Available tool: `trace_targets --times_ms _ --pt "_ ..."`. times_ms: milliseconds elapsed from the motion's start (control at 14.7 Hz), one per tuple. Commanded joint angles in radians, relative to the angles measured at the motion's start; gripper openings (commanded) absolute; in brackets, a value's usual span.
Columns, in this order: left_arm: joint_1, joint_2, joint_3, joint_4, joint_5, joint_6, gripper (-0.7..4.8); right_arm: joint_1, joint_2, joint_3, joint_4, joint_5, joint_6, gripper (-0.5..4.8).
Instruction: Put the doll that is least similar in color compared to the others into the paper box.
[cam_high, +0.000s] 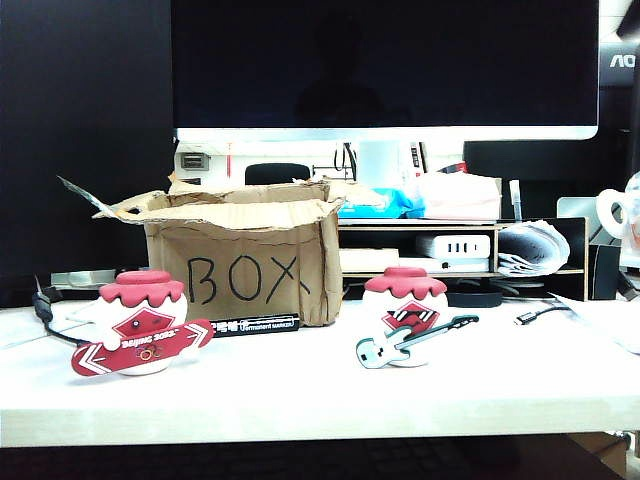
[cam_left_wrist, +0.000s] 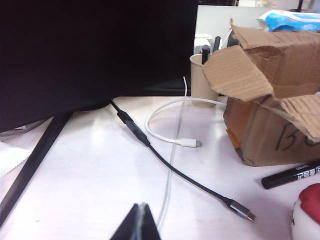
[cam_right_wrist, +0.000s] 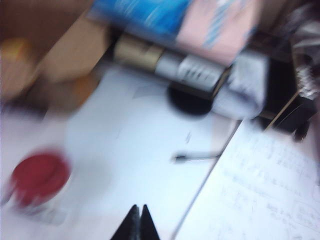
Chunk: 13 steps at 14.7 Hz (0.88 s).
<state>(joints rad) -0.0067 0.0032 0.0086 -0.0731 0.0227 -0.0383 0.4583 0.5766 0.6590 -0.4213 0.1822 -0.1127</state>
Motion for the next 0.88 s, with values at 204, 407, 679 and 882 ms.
trace_targets --times_ms 204,407,679,882 --pt "0.002 0.0 0.001 0.0 0.0 0.001 -0.05 -0.234 -0.194 -0.343 0.455 -0.017 0.008 -0.04" --pt "0.002 0.0 0.001 0.0 0.0 0.001 -0.05 -0.373 -0.391 -0.558 0.515 -0.111 0.117 -0.04" --pt "0.002 0.0 0.001 0.0 0.0 0.001 -0.05 -0.446 -0.575 -0.636 0.425 -0.133 0.139 -0.04" --pt "0.002 0.0 0.001 0.0 0.0 0.001 -0.05 -0.435 -0.574 -0.65 0.415 -0.133 0.139 -0.04"
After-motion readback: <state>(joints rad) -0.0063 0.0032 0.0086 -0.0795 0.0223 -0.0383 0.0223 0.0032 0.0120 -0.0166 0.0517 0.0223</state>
